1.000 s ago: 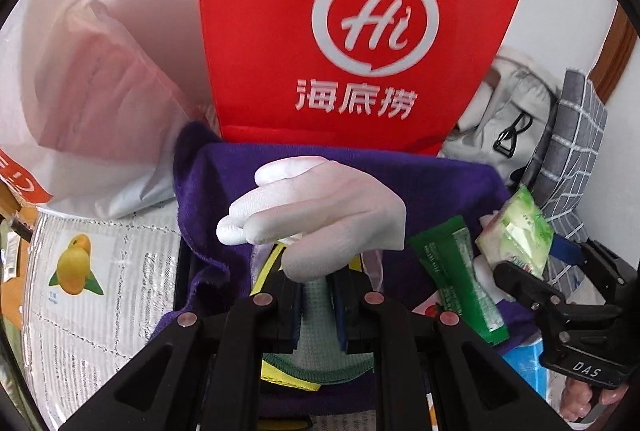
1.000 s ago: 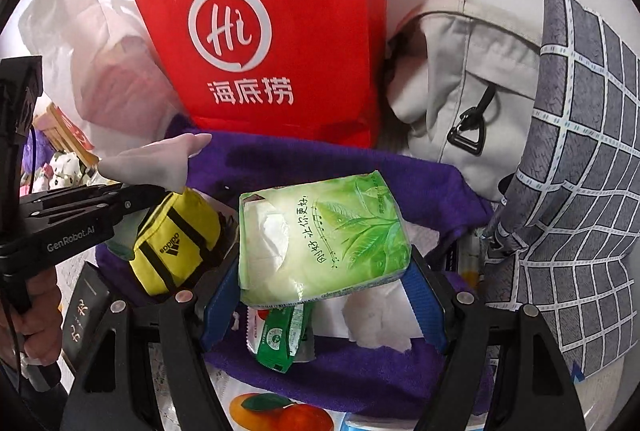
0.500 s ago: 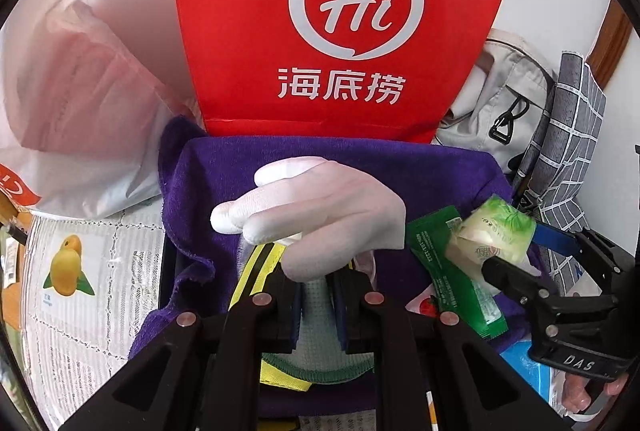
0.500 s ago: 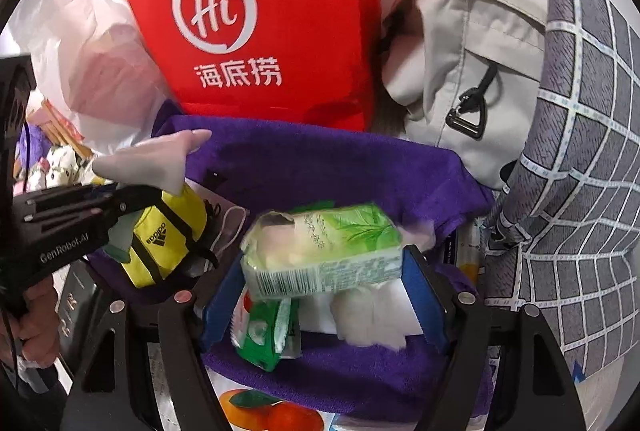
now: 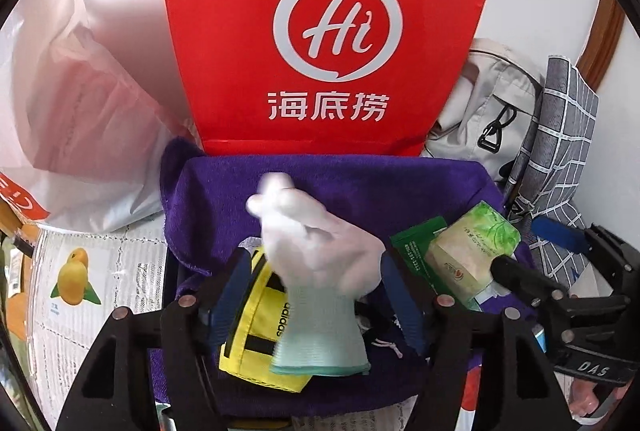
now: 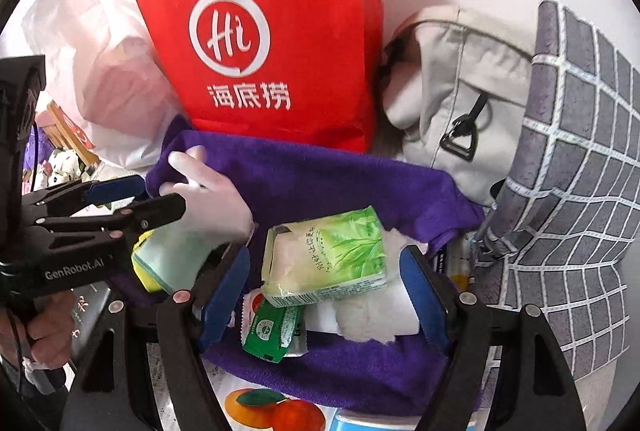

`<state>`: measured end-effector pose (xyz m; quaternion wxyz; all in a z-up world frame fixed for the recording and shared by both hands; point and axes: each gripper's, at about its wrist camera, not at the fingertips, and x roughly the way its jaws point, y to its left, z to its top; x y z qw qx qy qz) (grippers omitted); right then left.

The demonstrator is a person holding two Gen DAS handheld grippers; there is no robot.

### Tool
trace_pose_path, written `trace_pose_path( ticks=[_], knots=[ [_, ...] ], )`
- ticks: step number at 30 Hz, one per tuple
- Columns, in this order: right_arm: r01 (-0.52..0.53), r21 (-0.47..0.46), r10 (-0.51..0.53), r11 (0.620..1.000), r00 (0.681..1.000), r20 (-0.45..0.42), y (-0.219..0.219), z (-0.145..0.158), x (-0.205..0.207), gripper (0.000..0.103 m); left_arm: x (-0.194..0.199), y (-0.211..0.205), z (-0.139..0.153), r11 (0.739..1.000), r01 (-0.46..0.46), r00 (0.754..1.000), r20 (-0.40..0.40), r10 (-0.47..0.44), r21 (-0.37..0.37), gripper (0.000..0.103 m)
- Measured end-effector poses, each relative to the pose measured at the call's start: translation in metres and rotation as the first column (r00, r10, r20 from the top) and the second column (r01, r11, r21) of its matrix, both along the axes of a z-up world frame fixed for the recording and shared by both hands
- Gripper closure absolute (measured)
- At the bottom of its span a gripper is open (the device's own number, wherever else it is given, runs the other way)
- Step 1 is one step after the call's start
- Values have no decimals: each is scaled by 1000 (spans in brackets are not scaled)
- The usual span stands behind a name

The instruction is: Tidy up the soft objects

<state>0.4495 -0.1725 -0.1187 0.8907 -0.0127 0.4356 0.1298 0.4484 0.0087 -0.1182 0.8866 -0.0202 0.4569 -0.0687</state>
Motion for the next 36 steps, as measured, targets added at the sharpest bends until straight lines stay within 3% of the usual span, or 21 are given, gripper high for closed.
trace_pose_path(
  ticks=[11, 15, 20, 23, 25, 27, 29, 36],
  knots=[
    [42, 53, -44, 998, 998, 33, -17, 30, -15, 26, -9, -5, 12, 1000, 11, 999, 51, -11, 0, 38],
    [65, 25, -67, 998, 995, 70, -16, 43, -24, 26, -15, -5, 20, 1000, 12, 997, 71, -12, 1, 38],
    [41, 53, -47, 998, 993, 109, -15, 64, -41, 26, -31, -13, 39, 998, 27, 993, 116, -34, 65, 38],
    [47, 72, -56, 996, 990, 127, -14, 74, -54, 25, -49, -14, 51, 997, 41, 991, 127, -48, 63, 33],
    [55, 102, -66, 993, 991, 112, -15, 77, -66, 22, -65, -13, 57, 997, 44, 991, 127, -52, 62, 26],
    [74, 115, -86, 991, 991, 107, -15, 80, -77, 20, -78, -13, 62, 996, 54, 989, 130, -64, 77, 26],
    [101, 98, -111, 990, 988, 111, -15, 84, -92, 9, -96, -11, 69, 995, 51, 988, 141, -63, 88, 25],
    [163, 59, -171, 985, 970, 170, -22, 99, -160, 0, -161, -10, 91, 998, 38, 986, 162, -44, 40, 13]
  ],
)
